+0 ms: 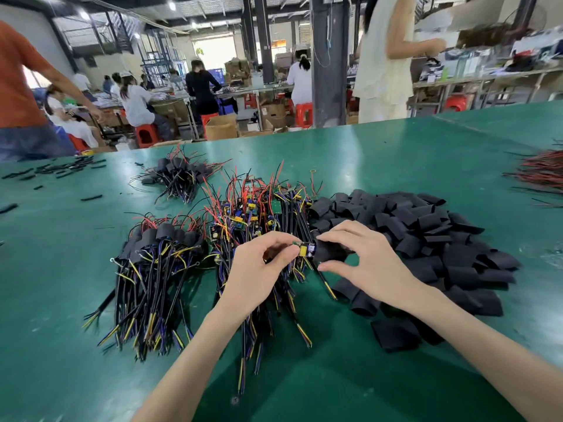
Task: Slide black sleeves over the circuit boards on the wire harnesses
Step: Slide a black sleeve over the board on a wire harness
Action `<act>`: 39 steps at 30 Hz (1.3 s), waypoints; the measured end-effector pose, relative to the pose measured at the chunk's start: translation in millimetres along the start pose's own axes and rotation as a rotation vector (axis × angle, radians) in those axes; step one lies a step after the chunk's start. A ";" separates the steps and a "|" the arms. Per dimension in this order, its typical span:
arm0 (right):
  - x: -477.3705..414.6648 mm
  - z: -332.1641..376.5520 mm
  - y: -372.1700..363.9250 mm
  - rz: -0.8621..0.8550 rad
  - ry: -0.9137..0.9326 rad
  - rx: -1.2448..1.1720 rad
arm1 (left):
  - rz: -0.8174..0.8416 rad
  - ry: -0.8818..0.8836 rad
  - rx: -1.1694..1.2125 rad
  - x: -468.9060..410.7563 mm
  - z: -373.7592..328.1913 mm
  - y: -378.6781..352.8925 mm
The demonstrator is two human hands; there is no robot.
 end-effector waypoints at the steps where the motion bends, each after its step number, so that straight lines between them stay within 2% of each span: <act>1: -0.4 -0.5 0.4 0.012 -0.005 -0.022 | 0.007 -0.003 0.000 0.1 0.1 -0.1; 10: -1.5 -1.6 3.0 0.085 -0.042 -0.150 | 0.064 -0.018 0.021 -1.5 2.6 -0.2; 15: 0.7 3.2 -3.1 0.028 0.031 -0.017 | 0.084 -0.008 0.041 -1.9 4.1 -4.9; 21: 2.8 5.6 -10.5 -0.026 0.091 0.113 | 0.029 0.008 0.093 -0.5 2.6 -7.7; 29: 2.1 5.4 -9.3 -0.059 0.059 0.124 | 0.077 -0.011 0.113 -2.6 2.8 -2.5; 36: 2.4 6.1 -7.5 0.000 0.017 0.000 | 0.091 -0.037 0.139 -1.3 2.4 -1.3; 39: 1.3 6.9 -6.3 0.021 0.010 -0.063 | 0.075 -0.074 0.075 -1.2 -0.2 -0.8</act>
Point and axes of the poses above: each hand's wrist, its own x-axis away from the middle knuckle, its own y-axis out of the back of the hand, z = x × y, the point moved 2 cm from there along -x, towards the middle knuckle, and after that the axes turned 11 degrees about z, right-handed, at the moved point
